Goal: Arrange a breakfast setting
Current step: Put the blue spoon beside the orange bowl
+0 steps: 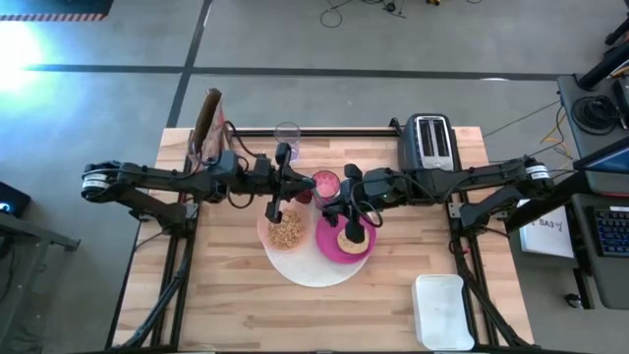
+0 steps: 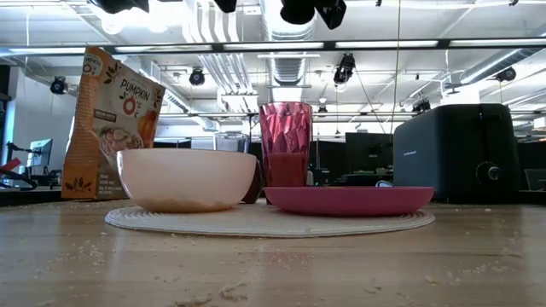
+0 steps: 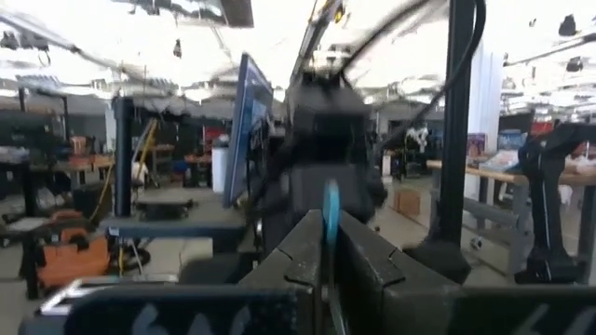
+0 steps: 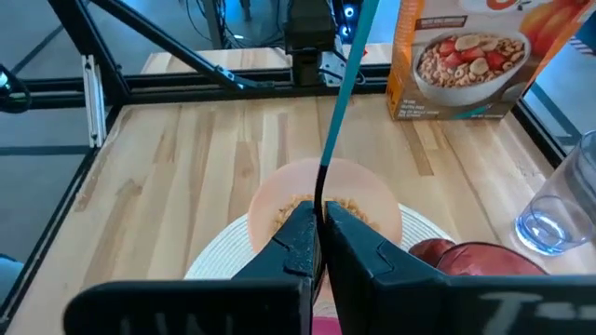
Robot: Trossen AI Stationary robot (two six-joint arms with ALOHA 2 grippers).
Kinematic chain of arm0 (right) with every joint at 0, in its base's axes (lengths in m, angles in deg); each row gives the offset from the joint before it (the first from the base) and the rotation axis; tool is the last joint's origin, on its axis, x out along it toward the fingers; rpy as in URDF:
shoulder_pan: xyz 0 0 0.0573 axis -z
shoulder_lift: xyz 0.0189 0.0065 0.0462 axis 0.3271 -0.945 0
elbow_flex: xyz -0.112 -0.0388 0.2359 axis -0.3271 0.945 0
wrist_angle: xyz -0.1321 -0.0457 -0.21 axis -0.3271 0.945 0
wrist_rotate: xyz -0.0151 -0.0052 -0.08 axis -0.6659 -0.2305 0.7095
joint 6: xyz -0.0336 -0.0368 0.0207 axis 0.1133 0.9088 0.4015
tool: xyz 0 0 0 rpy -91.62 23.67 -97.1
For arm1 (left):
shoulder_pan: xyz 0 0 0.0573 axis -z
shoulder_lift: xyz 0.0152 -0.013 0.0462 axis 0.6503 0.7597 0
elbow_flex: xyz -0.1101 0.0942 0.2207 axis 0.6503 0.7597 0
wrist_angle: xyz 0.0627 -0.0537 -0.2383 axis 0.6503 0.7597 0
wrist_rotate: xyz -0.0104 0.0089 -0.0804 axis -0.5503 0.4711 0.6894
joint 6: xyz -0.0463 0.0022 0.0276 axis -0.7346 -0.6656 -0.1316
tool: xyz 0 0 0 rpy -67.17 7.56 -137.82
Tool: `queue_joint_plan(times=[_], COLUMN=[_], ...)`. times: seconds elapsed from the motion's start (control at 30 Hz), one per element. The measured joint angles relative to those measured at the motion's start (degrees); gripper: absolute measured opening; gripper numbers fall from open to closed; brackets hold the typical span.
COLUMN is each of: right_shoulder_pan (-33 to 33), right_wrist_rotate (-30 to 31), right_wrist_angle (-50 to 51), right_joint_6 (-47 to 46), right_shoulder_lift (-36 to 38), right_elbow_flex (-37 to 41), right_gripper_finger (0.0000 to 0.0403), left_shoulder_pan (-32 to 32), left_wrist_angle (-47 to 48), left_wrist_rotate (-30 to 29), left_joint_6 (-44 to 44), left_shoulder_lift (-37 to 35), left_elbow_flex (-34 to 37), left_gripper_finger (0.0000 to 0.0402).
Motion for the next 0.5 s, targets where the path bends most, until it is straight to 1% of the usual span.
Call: queue_joint_plan(times=[0.13,0.3,0.43,0.5], right_shoulder_pan=[0.1,0.1,0.1,0.0], right_wrist_rotate=[0.3,2.8,10.4,15.3], right_wrist_angle=[-0.2,1.7,7.0,9.6], right_joint_6=[-0.1,0.0,1.0,1.5], right_shoulder_lift=[0.0,0.0,0.0,0.0], right_elbow_flex=[-0.7,-1.9,-4.1,-5.3], right_gripper_finger=[0.0008,0.0008,0.0008,0.0008], left_shoulder_pan=[-0.3,-0.6,-0.6,-0.6], left_wrist_angle=[1.6,3.1,4.0,5.8], left_wrist_rotate=[0.0,-0.8,-2.3,-6.1], left_joint_6=[0.4,1.1,4.5,7.4], left_shoulder_lift=[0.0,-0.8,-2.0,-3.2], left_elbow_flex=[0.0,0.0,0.1,0.1], left_gripper_finger=[0.0034,0.0088,0.0134,0.0152])
